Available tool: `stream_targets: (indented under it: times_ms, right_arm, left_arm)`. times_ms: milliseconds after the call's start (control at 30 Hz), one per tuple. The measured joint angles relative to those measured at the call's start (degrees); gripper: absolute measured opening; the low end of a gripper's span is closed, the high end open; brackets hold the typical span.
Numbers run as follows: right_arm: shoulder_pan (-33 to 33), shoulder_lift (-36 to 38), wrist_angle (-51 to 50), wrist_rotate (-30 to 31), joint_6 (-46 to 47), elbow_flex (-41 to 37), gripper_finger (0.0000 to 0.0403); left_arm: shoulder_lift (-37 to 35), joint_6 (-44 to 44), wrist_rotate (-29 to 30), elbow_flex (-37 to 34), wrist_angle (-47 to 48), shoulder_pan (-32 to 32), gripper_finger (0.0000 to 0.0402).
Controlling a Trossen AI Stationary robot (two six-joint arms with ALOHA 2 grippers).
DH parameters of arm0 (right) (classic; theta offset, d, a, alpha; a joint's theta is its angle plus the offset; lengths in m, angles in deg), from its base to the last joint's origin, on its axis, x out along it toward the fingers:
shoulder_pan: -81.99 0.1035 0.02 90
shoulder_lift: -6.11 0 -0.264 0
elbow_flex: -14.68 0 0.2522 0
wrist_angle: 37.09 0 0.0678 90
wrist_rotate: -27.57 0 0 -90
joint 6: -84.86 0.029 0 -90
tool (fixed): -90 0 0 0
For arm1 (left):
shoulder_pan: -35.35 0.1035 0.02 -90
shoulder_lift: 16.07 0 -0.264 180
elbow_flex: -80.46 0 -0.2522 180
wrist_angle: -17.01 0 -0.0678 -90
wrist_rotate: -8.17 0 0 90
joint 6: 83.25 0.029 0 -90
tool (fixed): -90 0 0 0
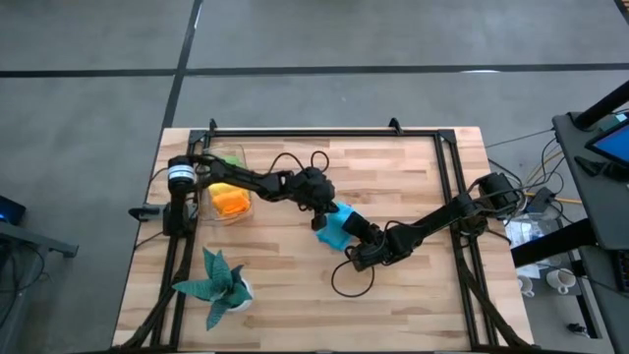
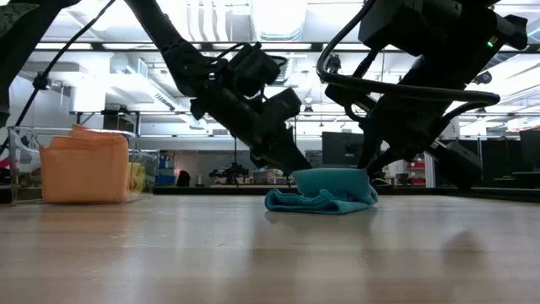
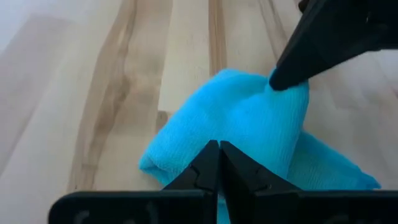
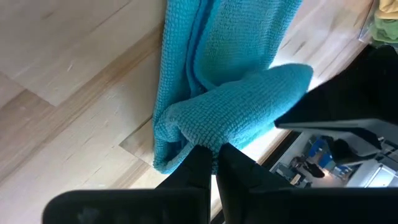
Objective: Roll microfiber towels into tight, uniform cylinder then place into a basket
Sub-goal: Roll the blue microfiber towel
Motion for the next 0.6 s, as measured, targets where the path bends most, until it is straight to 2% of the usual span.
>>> stream_targets:
  times_ms: [300,600]
  right_arm:
    - [0.00,-0.02,0.34,0.02,0.73,0.00,0.0009]
    - [0.00,-0.02,0.92,-0.02,7.32,0.07,0.0009]
  left_arm:
    - [1.48,0.29,-0.05,-2.23,-1.25,-0.02,0.0000]
    - [2.91,0.42,-0.07,-3.39,-5.81,0.18,0.0000]
